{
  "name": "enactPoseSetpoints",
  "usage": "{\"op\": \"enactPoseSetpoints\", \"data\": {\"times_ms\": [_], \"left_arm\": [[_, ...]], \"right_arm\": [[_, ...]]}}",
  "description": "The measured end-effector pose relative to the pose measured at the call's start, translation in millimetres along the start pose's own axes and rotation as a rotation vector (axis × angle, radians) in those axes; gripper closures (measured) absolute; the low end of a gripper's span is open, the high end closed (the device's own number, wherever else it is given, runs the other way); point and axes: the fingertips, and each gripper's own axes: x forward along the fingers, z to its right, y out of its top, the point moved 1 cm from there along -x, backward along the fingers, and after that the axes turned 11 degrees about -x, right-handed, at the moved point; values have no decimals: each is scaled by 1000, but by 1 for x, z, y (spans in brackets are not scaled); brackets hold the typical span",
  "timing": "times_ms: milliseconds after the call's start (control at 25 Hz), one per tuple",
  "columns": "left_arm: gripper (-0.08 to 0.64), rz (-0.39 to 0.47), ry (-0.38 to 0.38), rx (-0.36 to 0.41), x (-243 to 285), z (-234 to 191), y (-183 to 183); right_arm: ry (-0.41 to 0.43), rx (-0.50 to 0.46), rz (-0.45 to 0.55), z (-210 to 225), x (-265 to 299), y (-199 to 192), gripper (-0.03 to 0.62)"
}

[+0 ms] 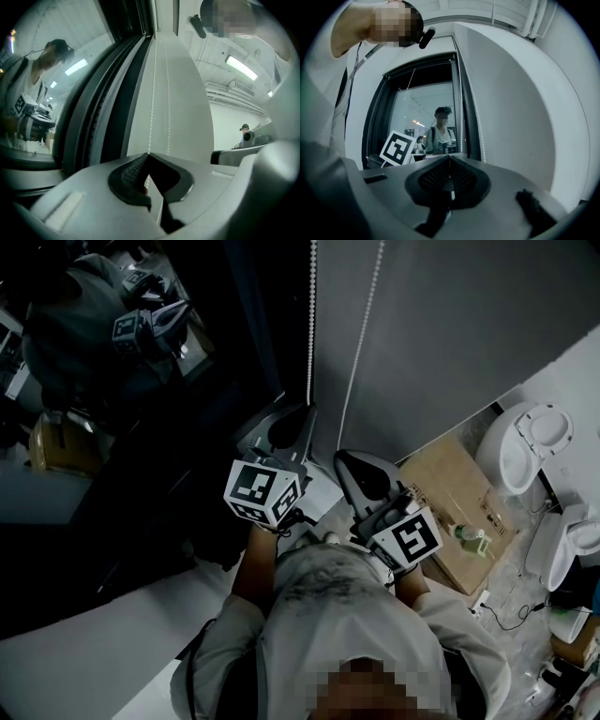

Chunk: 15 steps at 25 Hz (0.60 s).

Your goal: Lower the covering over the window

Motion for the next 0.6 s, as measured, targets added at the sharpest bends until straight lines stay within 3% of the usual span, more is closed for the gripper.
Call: {"op": "enactPoseSetpoints", "data": {"times_ms": [600], "left_arm": [[554, -1, 19, -27, -37, 27, -21]], "right_arm": [[59, -9, 29, -14, 1, 12, 575]]}}
